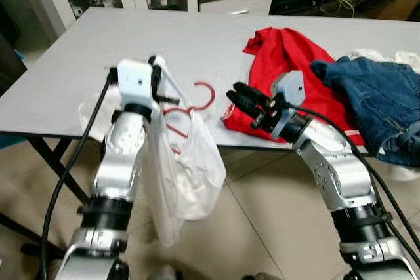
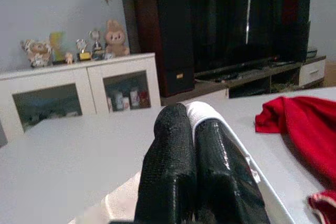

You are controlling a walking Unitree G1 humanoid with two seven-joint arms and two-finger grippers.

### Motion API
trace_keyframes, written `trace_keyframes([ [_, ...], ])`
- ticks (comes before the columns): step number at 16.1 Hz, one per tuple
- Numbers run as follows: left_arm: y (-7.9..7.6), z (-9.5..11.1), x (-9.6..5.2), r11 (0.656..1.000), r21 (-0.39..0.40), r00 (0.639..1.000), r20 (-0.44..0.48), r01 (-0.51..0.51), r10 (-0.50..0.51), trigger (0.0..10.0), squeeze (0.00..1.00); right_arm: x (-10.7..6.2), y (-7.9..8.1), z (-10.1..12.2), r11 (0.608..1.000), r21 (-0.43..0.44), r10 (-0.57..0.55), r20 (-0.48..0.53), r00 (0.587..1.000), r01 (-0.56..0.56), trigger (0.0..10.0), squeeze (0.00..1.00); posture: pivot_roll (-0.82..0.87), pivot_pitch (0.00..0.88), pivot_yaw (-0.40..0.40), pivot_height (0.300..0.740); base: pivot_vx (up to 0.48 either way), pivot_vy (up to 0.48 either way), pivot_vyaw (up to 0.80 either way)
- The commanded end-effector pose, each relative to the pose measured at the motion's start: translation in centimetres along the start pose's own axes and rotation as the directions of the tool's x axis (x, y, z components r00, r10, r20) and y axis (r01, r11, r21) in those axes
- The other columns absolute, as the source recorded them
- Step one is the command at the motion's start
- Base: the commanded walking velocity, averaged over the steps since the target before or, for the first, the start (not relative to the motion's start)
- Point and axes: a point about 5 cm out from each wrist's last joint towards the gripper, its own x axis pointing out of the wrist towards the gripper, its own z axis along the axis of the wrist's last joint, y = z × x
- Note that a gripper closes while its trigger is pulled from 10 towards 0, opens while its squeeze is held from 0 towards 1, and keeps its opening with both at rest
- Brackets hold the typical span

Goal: Hang hanger

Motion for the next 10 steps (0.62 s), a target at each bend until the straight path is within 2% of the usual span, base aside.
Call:
trace_keyframes([
  [1, 0.3, 1.0, 0.8, 1.0, 0.014, 0.999, 0.046, -0.004, 0.003, 10.0, 0.0, -0.2, 0.2, 0.2, 1.0, 0.006, 0.001, 0.007, 1.0, -0.001, 10.0, 0.0, -0.05, 0.0, 0.036, 0.74, 0.0, 0.0, 0.0],
  [5, 0.7, 2.1, 2.4, 0.998, 0.056, 0.997, 0.082, 0.006, -0.011, 10.0, 0.0, -0.5, 0.0, 0.0, 1.0, 0.013, -0.005, 0.003, 1.0, 0.005, 10.0, 0.0, -0.06, 0.0, 0.039, 0.74, 0.0, 0.0, 0.0],
  [9, 1.9, 3.5, 4.3, 0.996, 0.092, 0.992, 0.128, -0.006, -0.006, 10.0, 0.0, -0.7, -0.2, 0.3, 0.999, 0.038, -0.013, 0.02, 1.0, 0.012, 10.0, 0.0, -0.06, 0.0, 0.041, 0.74, 0.0, 0.0, 0.0],
  [10, 2.2, 4.0, 4.8, 0.995, 0.101, 0.989, 0.145, -0.009, -0.005, 10.0, 0.0, -0.8, 0.0, 0.8, 0.995, 0.094, 0.015, 0.055, 0.998, -0.021, 10.0, 0.36, -0.06, 0.0, 0.041, 0.74, 0.0, 0.0, 0.0],
])
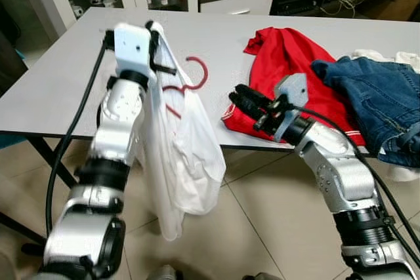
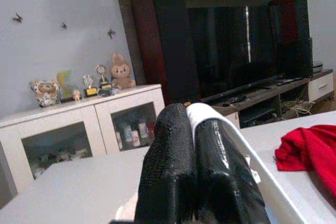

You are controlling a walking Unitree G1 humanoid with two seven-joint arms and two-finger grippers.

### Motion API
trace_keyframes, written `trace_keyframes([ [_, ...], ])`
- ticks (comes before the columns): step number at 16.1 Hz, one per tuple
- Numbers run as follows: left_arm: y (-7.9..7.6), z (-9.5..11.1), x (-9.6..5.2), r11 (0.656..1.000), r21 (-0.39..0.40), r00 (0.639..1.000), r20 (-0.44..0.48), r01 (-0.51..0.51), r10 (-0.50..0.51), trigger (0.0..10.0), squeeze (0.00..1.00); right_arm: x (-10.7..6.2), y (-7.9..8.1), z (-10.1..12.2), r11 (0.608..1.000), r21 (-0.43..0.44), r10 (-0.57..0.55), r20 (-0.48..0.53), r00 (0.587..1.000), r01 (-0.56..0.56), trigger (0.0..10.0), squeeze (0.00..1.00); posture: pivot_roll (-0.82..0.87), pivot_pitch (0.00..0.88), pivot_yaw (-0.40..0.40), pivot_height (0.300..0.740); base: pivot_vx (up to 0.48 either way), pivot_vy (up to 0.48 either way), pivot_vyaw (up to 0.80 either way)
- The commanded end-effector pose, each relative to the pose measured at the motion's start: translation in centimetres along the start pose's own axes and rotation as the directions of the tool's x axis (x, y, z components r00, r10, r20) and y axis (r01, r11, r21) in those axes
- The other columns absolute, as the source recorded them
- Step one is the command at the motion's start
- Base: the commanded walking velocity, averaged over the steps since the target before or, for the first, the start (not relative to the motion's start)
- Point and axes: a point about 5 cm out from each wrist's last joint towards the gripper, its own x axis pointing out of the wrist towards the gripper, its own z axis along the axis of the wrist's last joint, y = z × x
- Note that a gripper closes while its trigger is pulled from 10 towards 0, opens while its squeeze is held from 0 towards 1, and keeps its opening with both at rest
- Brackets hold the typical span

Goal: Hang hanger

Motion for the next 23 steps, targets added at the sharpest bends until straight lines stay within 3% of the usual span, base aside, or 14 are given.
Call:
trace_keyframes([
  [1, 0.4, 1.2, 0.7, 1.0, 0.016, 0.999, 0.05, -0.003, 0.002, 10.0, 0.0, -0.1, 0.3, 0.6, 0.999, 0.039, 0.026, 0.034, 0.999, -0.028, 10.0, 0.53, -0.06, 0.0, 0.041, 0.74, 0.0, 0.0, 0.0],
  [2, 0.5, 1.2, 0.9, 1.0, 0.019, 0.999, 0.055, -0.003, 0.002, 10.0, 0.0, -0.1, 0.4, 0.7, 0.998, 0.053, 0.036, 0.042, 0.998, -0.038, 10.0, 0.93, -0.07, 0.0, 0.039, 0.74, 0.0, 0.0, 0.0],
  [5, 0.5, 1.4, 1.1, 1.0, 0.023, 0.998, 0.068, -0.002, 0.0, 10.0, 0.0, 0.4, 1.3, 0.8, 0.99, 0.108, 0.083, 0.06, 0.995, -0.089, 10.0, 0.86, -0.07, 0.0, 0.037, 0.74, 0.0, 0.0, 0.0],
  [6, 0.4, 1.2, 1.1, 1.0, 0.021, 0.997, 0.071, 0.001, -0.003, 10.0, 0.0, 0.9, 2.0, 0.9, 0.985, 0.126, 0.112, 0.066, 0.992, -0.12, 10.0, 0.09, -0.06, 0.0, 0.035, 0.74, 0.0, 0.0, 0.0],
  [7, 0.3, 1.1, 1.1, 1.0, 0.02, 0.997, 0.071, 0.002, -0.004, 10.0, 0.0, 1.1, 2.3, 1.1, 0.981, 0.135, 0.13, 0.076, 0.989, -0.14, 10.0, 0.01, -0.06, 0.0, 0.035, 0.74, 0.0, 0.0, 0.0],
  [8, 0.2, 1.1, 1.0, 1.0, 0.019, 0.997, 0.072, 0.003, -0.004, 10.0, 0.0, 1.2, 2.5, 1.2, 0.979, 0.137, 0.143, 0.082, 0.986, -0.153, 10.0, 0.01, -0.06, 0.0, 0.035, 0.74, 0.0, 0.0, 0.0],
  [9, 0.2, 1.0, 1.0, 1.0, 0.018, 0.997, 0.072, 0.003, -0.005, 10.0, 0.0, 1.7, 2.9, 1.4, 0.972, 0.146, 0.173, 0.096, 0.98, -0.186, 10.0, 0.15, -0.06, 0.0, 0.035, 0.74, 0.0, 0.0, 0.0],
  [10, 0.2, 1.0, 1.0, 1.0, 0.017, 0.997, 0.072, 0.004, -0.005, 10.0, 0.0, 2.2, 3.3, 1.4, 0.963, 0.159, 0.201, 0.107, 0.974, -0.216, 10.0, 1.0, -0.06, 0.0, 0.036, 0.74, 0.0, 0.0, 0.0],
  [13, -0.1, 1.1, 1.2, 1.0, 0.012, 0.997, 0.082, 0.009, -0.01, 10.0, 0.0, 3.9, 3.7, 0.7, 0.964, 0.148, 0.208, 0.088, 0.974, -0.22, 10.0, 1.0, -0.06, 0.0, 0.037, 0.74, 0.0, 0.0, 0.0],
  [14, -0.2, 1.2, 1.2, 1.0, 0.01, 0.996, 0.084, 0.011, -0.012, 10.0, 0.0, 4.2, 3.7, 0.6, 0.966, 0.139, 0.208, 0.082, 0.975, -0.218, 10.0, 0.97, -0.06, 0.0, 0.035, 0.74, 0.0, 0.0, 0.0],
  [15, -0.5, 1.2, 1.2, 1.0, 0.008, 0.996, 0.087, 0.016, -0.017, 10.0, 0.0, 4.5, 4.0, 0.6, 0.966, 0.125, 0.219, 0.084, 0.972, -0.228, 10.0, 0.0, -0.05, 0.0, 0.035, 0.74, 0.0, 0.0, 0.0],
  [20, -1.0, 1.2, 1.1, 1.0, -0.003, 0.995, 0.094, 0.028, -0.028, 10.0, 0.0, 6.3, 3.6, 0.4, 0.986, 0.06, 0.15, 0.071, 0.986, -0.154, 10.0, 0.0, -0.05, 0.0, 0.032, 0.74, 0.0, 0.0, 0.0],
  [23, -1.0, 1.3, 1.2, 1.0, -0.005, 0.995, 0.098, 0.028, -0.028, 10.0, 0.0, 6.4, 3.1, 0.5, 0.99, 0.048, 0.132, 0.074, 0.989, -0.136, 10.0, 0.0, -0.05, 0.0, 0.031, 0.74, 0.0, 0.0, 0.0],
])
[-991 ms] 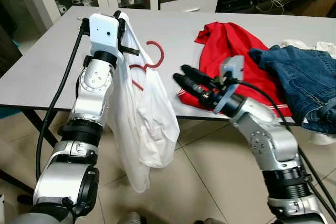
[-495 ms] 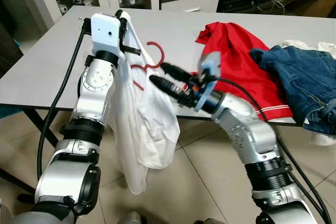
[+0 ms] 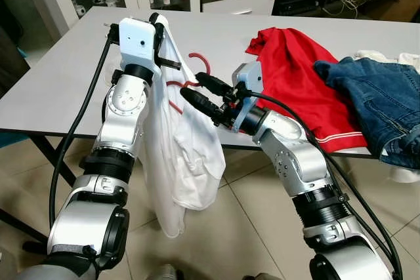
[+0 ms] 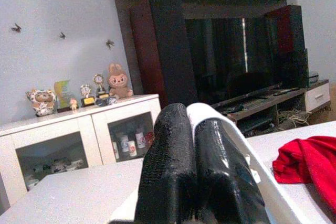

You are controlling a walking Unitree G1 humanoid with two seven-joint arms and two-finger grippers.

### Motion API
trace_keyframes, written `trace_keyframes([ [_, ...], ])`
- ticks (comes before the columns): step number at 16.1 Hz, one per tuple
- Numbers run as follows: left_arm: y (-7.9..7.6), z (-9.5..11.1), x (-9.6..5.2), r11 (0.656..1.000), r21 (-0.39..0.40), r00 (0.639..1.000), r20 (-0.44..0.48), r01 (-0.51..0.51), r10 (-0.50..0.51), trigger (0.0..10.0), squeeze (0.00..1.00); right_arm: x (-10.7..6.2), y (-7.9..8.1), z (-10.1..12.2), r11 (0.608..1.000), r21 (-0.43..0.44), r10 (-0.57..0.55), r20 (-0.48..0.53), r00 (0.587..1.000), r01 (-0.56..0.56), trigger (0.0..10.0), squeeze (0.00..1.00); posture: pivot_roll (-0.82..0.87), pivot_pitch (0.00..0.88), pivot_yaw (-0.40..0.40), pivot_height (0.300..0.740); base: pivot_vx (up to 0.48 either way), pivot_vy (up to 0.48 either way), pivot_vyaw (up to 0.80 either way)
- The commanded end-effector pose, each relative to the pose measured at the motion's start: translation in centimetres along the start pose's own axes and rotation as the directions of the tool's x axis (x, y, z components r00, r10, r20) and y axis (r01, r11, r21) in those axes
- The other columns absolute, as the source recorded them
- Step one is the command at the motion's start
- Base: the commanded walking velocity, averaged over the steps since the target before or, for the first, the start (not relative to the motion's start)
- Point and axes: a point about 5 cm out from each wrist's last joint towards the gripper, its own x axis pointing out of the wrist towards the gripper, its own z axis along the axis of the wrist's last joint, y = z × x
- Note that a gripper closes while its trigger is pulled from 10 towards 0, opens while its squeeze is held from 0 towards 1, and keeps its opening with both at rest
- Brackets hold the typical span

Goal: Hang hanger

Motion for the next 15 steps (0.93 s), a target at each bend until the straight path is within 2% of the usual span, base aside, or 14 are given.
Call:
trace_keyframes([
  [1, -0.1, 1.3, 0.6, 1.0, 0.01, 0.998, 0.055, 0.011, -0.011, 10.0, 0.0, 0.3, -0.4, 0.9, 1.0, -0.027, 0.002, 0.021, 1.0, -0.001, 10.0, 0.0, -0.05, 0.0, 0.032, 0.74, 0.0, 0.0, 0.0],
  [4, -0.1, 1.3, 0.6, 1.0, 0.011, 0.998, 0.056, 0.012, -0.012, 10.0, 0.0, -0.3, -2.1, 2.9, 0.991, -0.058, -0.117, 0.106, 0.988, 0.123, 10.0, 0.0, -0.06, 0.0, 0.033, 0.74, 0.0, 0.0, 0.0],
  [6, -0.3, 1.4, 0.7, 1.0, 0.009, 0.998, 0.06, 0.018, -0.018, 10.0, 0.0, -0.4, -3.1, 2.9, 0.973, -0.084, -0.205, 0.102, 0.973, 0.214, 10.0, 0.0, -0.06, 0.0, 0.035, 0.74, 0.0, 0.0, 0.0],
  [8, -0.4, 1.5, 0.7, 1.0, 0.008, 0.998, 0.062, 0.019, -0.02, 10.0, 0.0, -0.4, -3.3, 2.5, 0.969, -0.088, -0.224, 0.087, 0.971, 0.231, 10.0, 0.0, -0.06, 0.0, 0.035, 0.74, 0.0, 0.0, 0.0],
  [10, -0.3, 1.7, 0.7, 1.0, 0.009, 0.997, 0.07, 0.021, -0.022, 10.0, 0.0, 0.0, -2.9, 1.9, 0.972, -0.071, -0.22, 0.073, 0.973, 0.225, 10.0, 0.0, -0.05, 0.0, 0.035, 0.74, 0.0, 0.0, 0.0],
  [15, -0.2, 1.6, 0.6, 1.0, 0.013, 0.997, 0.069, 0.018, -0.019, 10.0, 0.0, 0.5, -2.8, 2.0, 0.975, -0.05, -0.212, 0.089, 0.973, 0.217, 10.0, 0.0, -0.05, 0.0, 0.034, 0.74, 0.0, 0.0, 0.0],
])
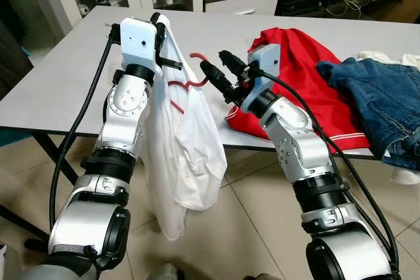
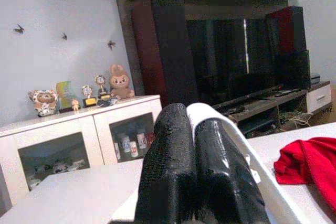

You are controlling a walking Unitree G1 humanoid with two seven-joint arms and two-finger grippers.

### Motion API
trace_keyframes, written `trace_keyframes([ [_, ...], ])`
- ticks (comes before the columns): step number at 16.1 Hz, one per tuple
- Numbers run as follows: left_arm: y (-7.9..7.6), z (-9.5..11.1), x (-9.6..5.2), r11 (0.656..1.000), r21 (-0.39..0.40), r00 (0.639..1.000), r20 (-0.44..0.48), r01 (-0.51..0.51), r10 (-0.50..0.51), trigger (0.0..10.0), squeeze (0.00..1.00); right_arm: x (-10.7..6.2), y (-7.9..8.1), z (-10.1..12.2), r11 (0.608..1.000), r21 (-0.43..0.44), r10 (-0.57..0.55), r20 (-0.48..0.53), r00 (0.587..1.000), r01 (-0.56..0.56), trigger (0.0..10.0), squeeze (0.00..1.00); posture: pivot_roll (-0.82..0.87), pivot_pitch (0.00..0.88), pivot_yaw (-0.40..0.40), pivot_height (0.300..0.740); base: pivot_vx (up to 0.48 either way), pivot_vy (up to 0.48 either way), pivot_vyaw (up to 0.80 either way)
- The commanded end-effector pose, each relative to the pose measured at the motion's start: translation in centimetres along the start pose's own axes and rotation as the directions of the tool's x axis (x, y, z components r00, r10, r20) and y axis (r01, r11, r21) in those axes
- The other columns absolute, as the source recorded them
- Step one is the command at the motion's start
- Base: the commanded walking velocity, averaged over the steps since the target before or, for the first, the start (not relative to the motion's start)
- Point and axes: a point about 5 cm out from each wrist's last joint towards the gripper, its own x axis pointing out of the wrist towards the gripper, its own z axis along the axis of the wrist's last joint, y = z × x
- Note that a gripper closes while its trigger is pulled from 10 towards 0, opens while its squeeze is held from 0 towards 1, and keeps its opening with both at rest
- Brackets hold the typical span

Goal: Hang hanger

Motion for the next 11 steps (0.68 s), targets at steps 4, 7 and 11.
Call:
trace_keyframes([
  [4, -0.3, 1.6, 0.6, 1.0, 0.011, 0.998, 0.066, 0.017, -0.018, 10.0, 0.0, 0.4, 0.9, -1.2, 0.999, -0.01, 0.04, -0.06, 0.997, -0.04, 10.0, 0.0, -0.05, 0.0, 0.033, 0.74, 0.0, 0.0, 0.0],
  [7, -0.5, 1.6, 0.6, 1.0, 0.006, 0.997, 0.067, 0.023, -0.023, 10.0, 0.0, 1.1, 1.6, -1.8, 0.998, 0.013, 0.056, -0.083, 0.995, -0.055, 10.0, 0.0, -0.05, 0.0, 0.031, 0.74, 0.0, 0.0, 0.0],
  [11, -0.5, 1.5, 0.4, 1.0, 0.005, 0.998, 0.066, 0.021, -0.022, 10.0, 0.0, 1.5, 1.3, -1.9, 0.999, 0.032, 0.029, -0.087, 0.996, -0.026, 0.0, 0.0, -0.04, 0.0, 0.027, 0.74, 0.0, 0.0, 0.0],
])
